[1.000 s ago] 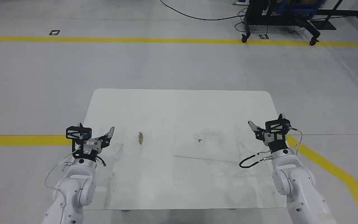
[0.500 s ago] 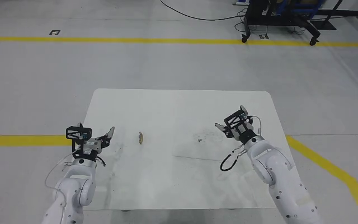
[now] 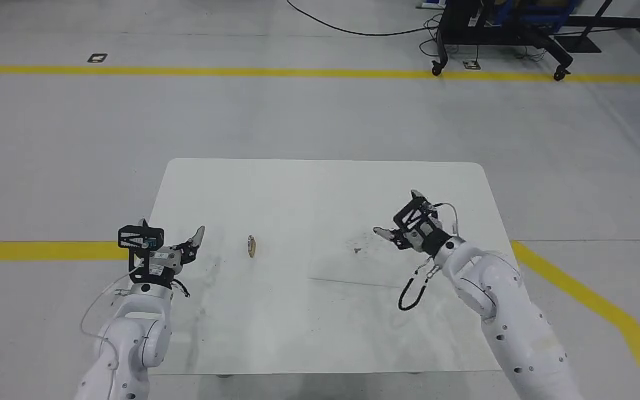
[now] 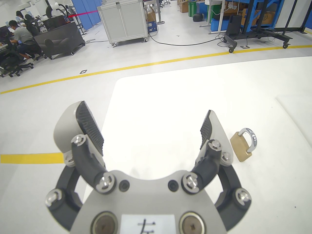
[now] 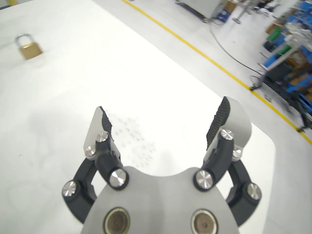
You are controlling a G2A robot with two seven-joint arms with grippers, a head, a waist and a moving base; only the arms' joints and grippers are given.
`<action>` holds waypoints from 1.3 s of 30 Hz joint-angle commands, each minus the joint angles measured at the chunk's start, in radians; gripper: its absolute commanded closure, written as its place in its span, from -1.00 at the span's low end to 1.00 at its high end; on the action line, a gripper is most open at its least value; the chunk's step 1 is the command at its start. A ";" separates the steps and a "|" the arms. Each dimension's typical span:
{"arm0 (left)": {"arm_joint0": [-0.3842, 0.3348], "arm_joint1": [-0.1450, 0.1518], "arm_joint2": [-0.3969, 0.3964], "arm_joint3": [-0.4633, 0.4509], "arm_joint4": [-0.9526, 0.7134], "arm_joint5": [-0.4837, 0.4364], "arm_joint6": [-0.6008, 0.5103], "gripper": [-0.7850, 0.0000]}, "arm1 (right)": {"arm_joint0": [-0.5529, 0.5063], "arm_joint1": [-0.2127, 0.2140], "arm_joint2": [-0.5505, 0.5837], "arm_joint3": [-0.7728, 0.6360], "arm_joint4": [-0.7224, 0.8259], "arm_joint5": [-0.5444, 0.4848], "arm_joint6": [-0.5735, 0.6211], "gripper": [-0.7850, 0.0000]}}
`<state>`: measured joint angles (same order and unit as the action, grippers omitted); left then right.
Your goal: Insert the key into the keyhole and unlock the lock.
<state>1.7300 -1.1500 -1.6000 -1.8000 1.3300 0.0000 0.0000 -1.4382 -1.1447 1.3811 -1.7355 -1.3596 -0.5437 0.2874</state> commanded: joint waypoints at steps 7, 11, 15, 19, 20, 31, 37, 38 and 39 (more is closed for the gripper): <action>0.000 0.000 0.000 0.000 0.000 0.000 0.000 -1.00 | 0.134 0.011 -0.046 0.153 0.084 -0.349 0.074 -1.00; 0.000 0.000 0.000 0.000 0.000 0.000 0.000 -1.00 | 0.187 0.006 -0.109 0.195 0.092 -0.360 0.141 -0.61; 0.000 0.000 0.000 0.000 0.000 0.000 0.000 -1.00 | 0.231 0.001 -0.166 0.228 0.086 -0.352 0.202 0.00; 0.000 0.000 0.000 0.000 0.000 0.000 0.000 -1.00 | 0.263 -0.006 -0.208 0.260 0.097 -0.322 0.243 -0.25; 0.000 0.000 0.000 0.000 0.000 0.000 0.000 -1.00 | 0.271 -0.006 -0.216 0.267 0.097 -0.325 0.252 -0.18; 0.000 0.000 0.000 0.000 0.000 0.000 0.000 -1.00 | 0.351 -0.018 -0.312 0.360 0.150 -0.355 0.332 0.04; 0.000 0.000 0.000 0.000 0.000 0.000 0.000 -1.00 | 0.368 -0.019 -0.334 0.372 0.146 -0.351 0.322 0.74; 0.000 0.000 0.000 0.000 0.000 0.000 0.000 -1.00 | 0.368 -0.018 -0.334 0.371 0.144 -0.350 0.319 1.00; 0.000 0.000 0.000 0.000 0.000 0.000 0.000 -1.00 | 0.368 -0.017 -0.334 0.371 0.144 -0.348 0.317 1.00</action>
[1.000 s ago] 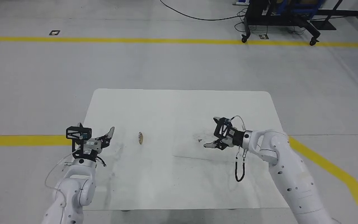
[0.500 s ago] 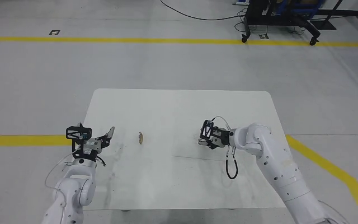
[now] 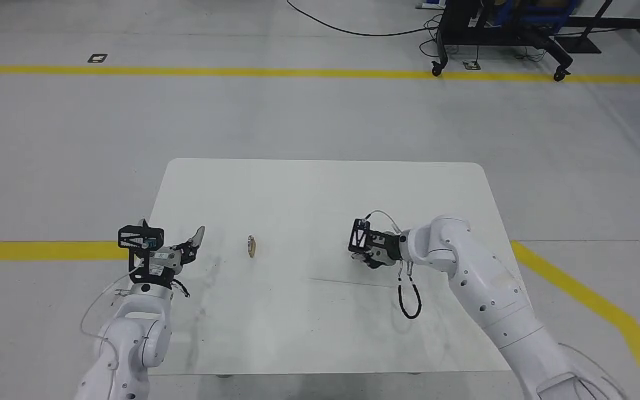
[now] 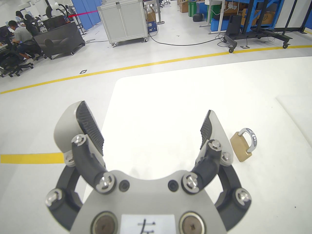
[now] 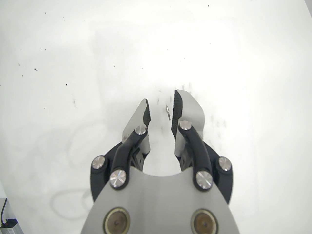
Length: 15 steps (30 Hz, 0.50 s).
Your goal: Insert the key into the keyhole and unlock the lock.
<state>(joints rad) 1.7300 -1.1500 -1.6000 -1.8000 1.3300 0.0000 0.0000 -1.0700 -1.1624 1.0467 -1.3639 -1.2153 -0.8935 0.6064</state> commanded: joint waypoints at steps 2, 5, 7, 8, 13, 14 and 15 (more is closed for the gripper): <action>0.000 0.000 0.000 0.000 0.000 0.000 0.000 -1.00 | -0.001 0.003 0.000 -0.001 -0.001 0.003 -0.006 1.00; 0.000 0.000 0.000 0.000 0.000 0.000 0.000 -1.00 | -0.002 0.005 0.001 0.000 0.007 0.002 -0.010 1.00; 0.000 0.000 0.000 0.000 0.000 0.000 0.000 -1.00 | -0.003 0.007 0.001 -0.001 0.008 0.001 -0.013 1.00; 0.000 0.000 0.000 0.000 0.000 0.000 0.000 -1.00 | -0.003 0.008 0.001 -0.003 0.006 0.002 -0.016 1.00; 0.000 0.000 0.000 0.000 0.000 0.000 0.000 -1.00 | -0.017 0.015 0.015 -0.025 -0.006 0.025 -0.042 1.00; 0.000 0.000 0.000 0.000 0.000 0.000 0.000 -1.00 | -0.024 0.017 0.021 -0.037 -0.008 0.035 -0.047 1.00; 0.000 0.000 0.000 0.000 0.000 0.000 0.000 -1.00 | -0.031 0.020 0.030 -0.056 -0.012 0.044 -0.056 1.00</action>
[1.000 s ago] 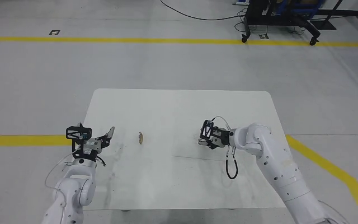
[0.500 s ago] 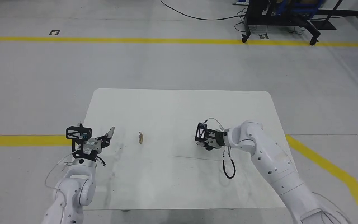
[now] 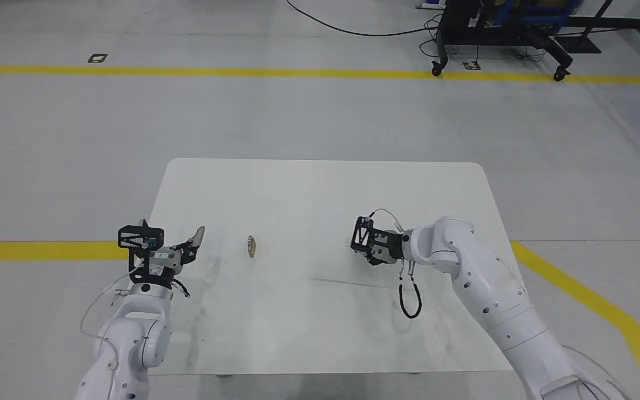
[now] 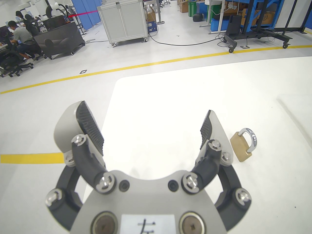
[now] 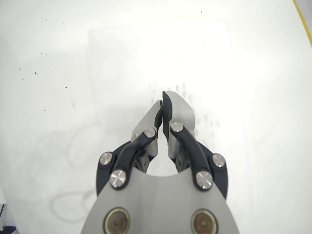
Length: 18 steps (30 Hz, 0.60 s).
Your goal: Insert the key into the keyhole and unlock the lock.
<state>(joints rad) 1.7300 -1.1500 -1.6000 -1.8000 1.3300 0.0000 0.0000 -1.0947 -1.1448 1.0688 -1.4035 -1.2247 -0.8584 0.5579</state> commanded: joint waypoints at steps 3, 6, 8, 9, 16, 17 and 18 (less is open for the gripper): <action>0.000 0.000 0.000 0.000 0.000 0.000 0.000 -1.00 | -0.046 0.014 0.046 -0.072 -0.020 0.022 -0.046 1.00; 0.000 0.000 0.000 0.000 0.000 0.000 0.000 -1.00 | -0.088 0.026 0.082 -0.115 -0.047 0.023 -0.091 1.00; 0.000 0.000 0.000 0.000 0.000 0.000 0.000 -1.00 | -0.110 0.033 0.098 -0.132 -0.068 0.016 -0.115 1.00; 0.000 0.000 0.000 0.000 0.000 0.000 0.000 -1.00 | -0.116 0.035 0.101 -0.135 -0.075 0.015 -0.122 1.00; 0.000 0.000 0.000 0.000 0.000 0.000 0.000 -1.00 | -0.116 0.035 0.101 -0.135 -0.075 0.015 -0.122 1.00; 0.000 0.000 0.000 0.000 0.000 0.000 0.000 -1.00 | -0.116 0.035 0.101 -0.135 -0.075 0.015 -0.122 1.00; 0.000 0.000 0.000 0.000 0.000 0.000 0.000 -1.00 | -0.116 0.035 0.101 -0.135 -0.075 0.015 -0.122 1.00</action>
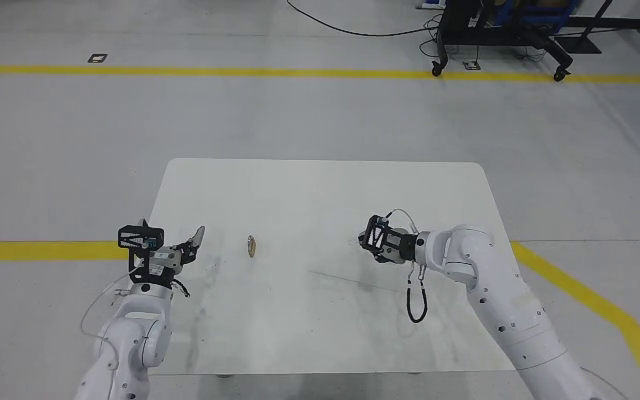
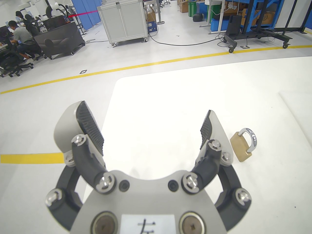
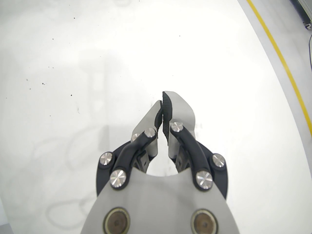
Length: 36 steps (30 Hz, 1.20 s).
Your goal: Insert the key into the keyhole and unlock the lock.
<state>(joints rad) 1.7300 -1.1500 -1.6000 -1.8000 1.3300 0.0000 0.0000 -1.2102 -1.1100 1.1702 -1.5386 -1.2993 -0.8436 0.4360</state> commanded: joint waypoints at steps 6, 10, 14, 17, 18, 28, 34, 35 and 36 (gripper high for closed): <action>0.000 0.000 0.000 0.000 0.000 0.000 0.000 -1.00 | -0.020 -0.001 0.000 0.018 0.078 -0.021 -0.081 1.00; 0.000 0.000 0.000 0.000 0.000 0.000 0.000 -1.00 | 0.023 -0.007 -0.010 0.126 0.413 -0.166 -0.126 1.00; 0.000 0.000 0.000 0.000 0.000 0.000 0.000 -1.00 | 0.109 -0.006 -0.067 0.212 0.751 -0.169 0.008 1.00; 0.000 0.000 0.000 0.000 0.000 0.000 0.000 -1.00 | 0.146 0.002 -0.102 0.216 0.953 -0.169 0.097 1.00; 0.000 0.000 0.000 0.000 0.000 0.000 0.000 -1.00 | 0.152 0.007 -0.104 0.212 1.012 -0.169 0.117 1.00; 0.013 0.000 0.007 -0.020 0.021 -0.019 0.014 -1.00 | 0.153 0.009 -0.104 0.208 1.031 -0.169 0.121 1.00; 0.054 0.000 -0.055 -0.081 -0.431 -0.300 -0.046 -1.00 | 0.147 0.009 -0.105 0.204 1.036 -0.156 0.113 1.00; 0.055 0.002 -0.068 -0.083 -0.540 -0.369 -0.094 -1.00 | 0.142 0.008 -0.108 0.197 1.037 -0.134 0.105 1.00; 0.053 0.005 -0.083 -0.080 -0.653 -0.434 -0.150 -1.00 | 0.137 0.007 -0.113 0.193 1.050 -0.121 0.098 1.00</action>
<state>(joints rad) 1.7849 -1.1475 -1.6680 -1.8829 0.8812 -0.3455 -0.0850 -1.0684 -1.1025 1.0615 -1.3407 -0.2594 -0.9839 0.5412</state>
